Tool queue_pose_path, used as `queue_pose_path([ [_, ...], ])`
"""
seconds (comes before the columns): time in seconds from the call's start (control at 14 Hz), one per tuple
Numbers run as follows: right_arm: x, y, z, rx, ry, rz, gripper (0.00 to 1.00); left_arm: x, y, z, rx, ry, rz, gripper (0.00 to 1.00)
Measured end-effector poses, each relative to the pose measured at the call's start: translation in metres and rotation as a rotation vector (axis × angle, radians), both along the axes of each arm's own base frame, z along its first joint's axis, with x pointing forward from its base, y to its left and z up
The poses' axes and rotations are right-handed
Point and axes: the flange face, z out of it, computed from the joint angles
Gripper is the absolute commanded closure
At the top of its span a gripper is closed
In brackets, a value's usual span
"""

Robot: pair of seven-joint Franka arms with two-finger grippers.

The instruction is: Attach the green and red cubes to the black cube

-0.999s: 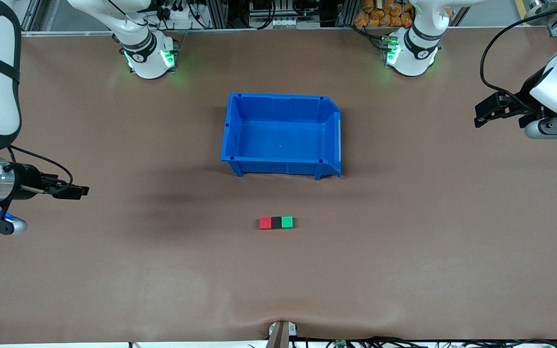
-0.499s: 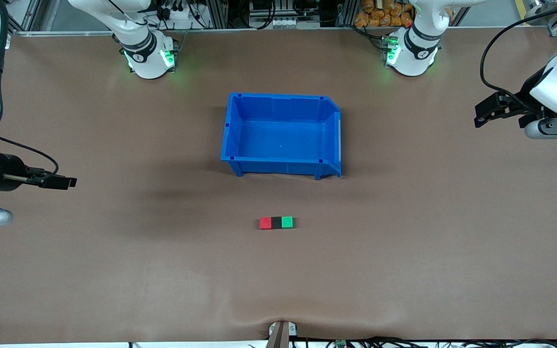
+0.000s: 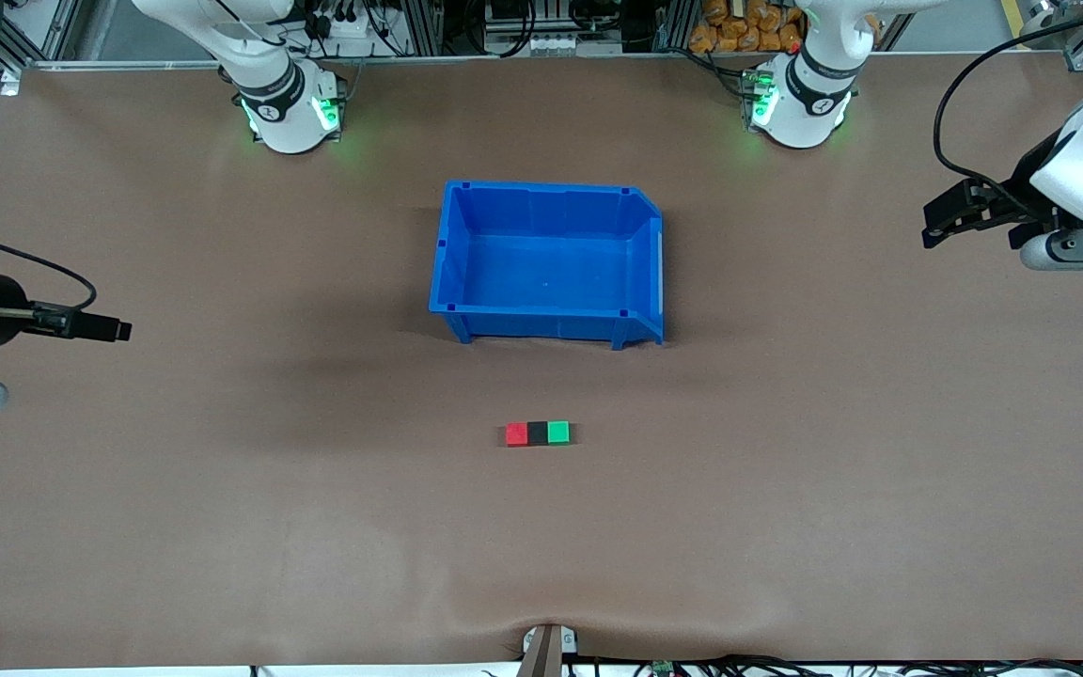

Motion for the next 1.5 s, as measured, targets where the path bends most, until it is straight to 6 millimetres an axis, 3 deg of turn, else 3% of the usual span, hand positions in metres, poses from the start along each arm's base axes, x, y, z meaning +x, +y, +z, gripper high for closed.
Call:
queue_pose_path([
  [0.57, -0.012, -0.009, 0.027, 0.000, -0.038, 0.030, 0.00, 0.000, 0.000, 0.000, 0.000, 0.000, -0.001, 0.00],
  [1.0, -0.031, -0.016, 0.054, -0.021, -0.040, 0.027, 0.00, 0.000, -0.001, 0.000, 0.000, 0.000, -0.002, 0.00],
  [1.5, -0.058, -0.016, 0.071, -0.012, -0.043, 0.065, 0.00, 0.000, -0.002, 0.000, 0.000, 0.000, -0.004, 0.00],
])
